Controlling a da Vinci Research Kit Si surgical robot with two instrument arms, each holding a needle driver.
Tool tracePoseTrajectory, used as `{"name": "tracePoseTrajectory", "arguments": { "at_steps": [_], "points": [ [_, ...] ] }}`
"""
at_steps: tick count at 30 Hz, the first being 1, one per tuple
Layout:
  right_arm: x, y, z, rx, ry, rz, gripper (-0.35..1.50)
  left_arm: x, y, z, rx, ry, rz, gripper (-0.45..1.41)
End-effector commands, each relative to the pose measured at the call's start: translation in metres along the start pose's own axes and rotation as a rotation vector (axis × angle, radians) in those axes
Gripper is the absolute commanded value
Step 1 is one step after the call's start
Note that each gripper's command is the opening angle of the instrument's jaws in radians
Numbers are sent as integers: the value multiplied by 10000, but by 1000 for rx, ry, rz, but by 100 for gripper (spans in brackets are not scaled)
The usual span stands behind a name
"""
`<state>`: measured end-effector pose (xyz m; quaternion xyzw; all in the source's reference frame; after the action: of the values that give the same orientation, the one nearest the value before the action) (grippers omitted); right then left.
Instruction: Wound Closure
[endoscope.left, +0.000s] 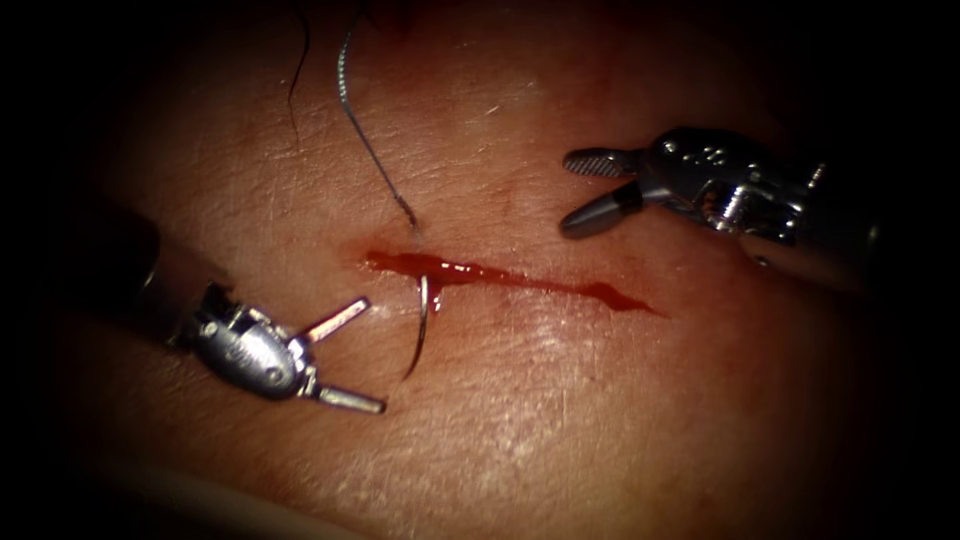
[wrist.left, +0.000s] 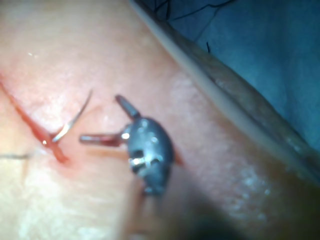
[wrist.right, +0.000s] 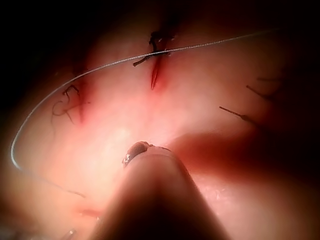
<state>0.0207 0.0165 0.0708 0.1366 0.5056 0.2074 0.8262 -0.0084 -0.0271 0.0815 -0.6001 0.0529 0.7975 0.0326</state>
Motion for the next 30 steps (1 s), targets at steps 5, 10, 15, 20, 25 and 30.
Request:
{"name": "tracePoseTrajectory", "arguments": {
  "at_steps": [5,10,15,20,25,30],
  "points": [
    [-4,-2,11,-3,3,1,131,-3,10,7,11,-12,0,104],
    [-6,-4,13,-6,2,0,131,2,14,16,47,-43,-5,88],
    [-8,-6,14,-8,2,-2,131,6,15,21,53,-102,18,84],
    [-9,-7,15,-9,1,-3,131,6,16,25,53,-120,40,84],
    [-11,-9,16,-11,1,-5,131,10,18,32,56,-126,43,84],
    [-11,-10,16,-12,1,-5,131,12,20,39,48,-121,53,84]
  ]
}}
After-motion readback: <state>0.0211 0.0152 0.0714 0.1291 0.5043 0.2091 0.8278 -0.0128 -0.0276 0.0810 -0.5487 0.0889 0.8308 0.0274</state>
